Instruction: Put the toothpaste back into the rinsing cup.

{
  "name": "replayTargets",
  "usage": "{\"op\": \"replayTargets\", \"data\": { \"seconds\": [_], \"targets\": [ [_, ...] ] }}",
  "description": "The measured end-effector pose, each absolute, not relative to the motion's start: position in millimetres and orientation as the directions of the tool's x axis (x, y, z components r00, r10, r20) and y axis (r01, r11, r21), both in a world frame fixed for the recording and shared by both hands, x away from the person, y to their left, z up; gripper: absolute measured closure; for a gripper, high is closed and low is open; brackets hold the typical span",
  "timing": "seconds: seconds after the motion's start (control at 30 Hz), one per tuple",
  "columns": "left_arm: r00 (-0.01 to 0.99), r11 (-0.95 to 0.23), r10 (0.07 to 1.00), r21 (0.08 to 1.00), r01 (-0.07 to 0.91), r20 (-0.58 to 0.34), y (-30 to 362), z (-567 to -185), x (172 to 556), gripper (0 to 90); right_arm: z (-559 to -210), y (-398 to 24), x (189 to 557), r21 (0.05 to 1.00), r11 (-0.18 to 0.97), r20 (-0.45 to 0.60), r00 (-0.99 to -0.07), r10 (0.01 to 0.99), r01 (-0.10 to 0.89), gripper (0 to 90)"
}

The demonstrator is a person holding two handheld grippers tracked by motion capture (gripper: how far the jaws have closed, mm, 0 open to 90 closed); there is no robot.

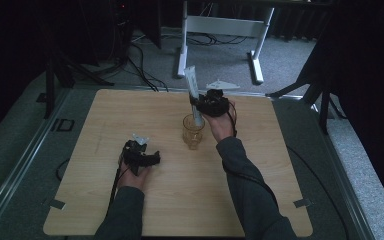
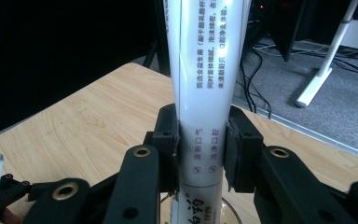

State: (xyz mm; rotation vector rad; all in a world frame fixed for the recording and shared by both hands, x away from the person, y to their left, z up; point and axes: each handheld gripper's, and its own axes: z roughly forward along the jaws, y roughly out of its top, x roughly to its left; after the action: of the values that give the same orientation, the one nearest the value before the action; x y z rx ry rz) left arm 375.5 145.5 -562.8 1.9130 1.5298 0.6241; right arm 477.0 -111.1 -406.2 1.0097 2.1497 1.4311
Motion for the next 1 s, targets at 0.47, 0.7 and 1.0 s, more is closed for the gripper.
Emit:
{"op": "replayTargets", "data": {
  "seconds": [0.47,0.7,1.0],
  "targets": [
    [0.224,-0.152,0.974,0.707,0.691,-0.009,145.6,-562.7,375.4,14.3,-416.2,-108.9,478.2,0.905,0.222,0.085,-0.667,0.740,0.362,69.1],
    [0.224,-0.153,0.974,0.708,0.690,-0.008,145.6,-562.8,375.4,14.3,-422.3,-106.8,478.9,0.903,0.222,0.085,-0.661,0.746,0.367,68.9],
    [0.224,-0.153,0.975,0.708,0.689,-0.007,145.6,-562.8,375.4,14.3,-430.6,-105.1,480.1,0.895,0.231,0.088,-0.659,0.747,0.381,68.1]
  ]
}}
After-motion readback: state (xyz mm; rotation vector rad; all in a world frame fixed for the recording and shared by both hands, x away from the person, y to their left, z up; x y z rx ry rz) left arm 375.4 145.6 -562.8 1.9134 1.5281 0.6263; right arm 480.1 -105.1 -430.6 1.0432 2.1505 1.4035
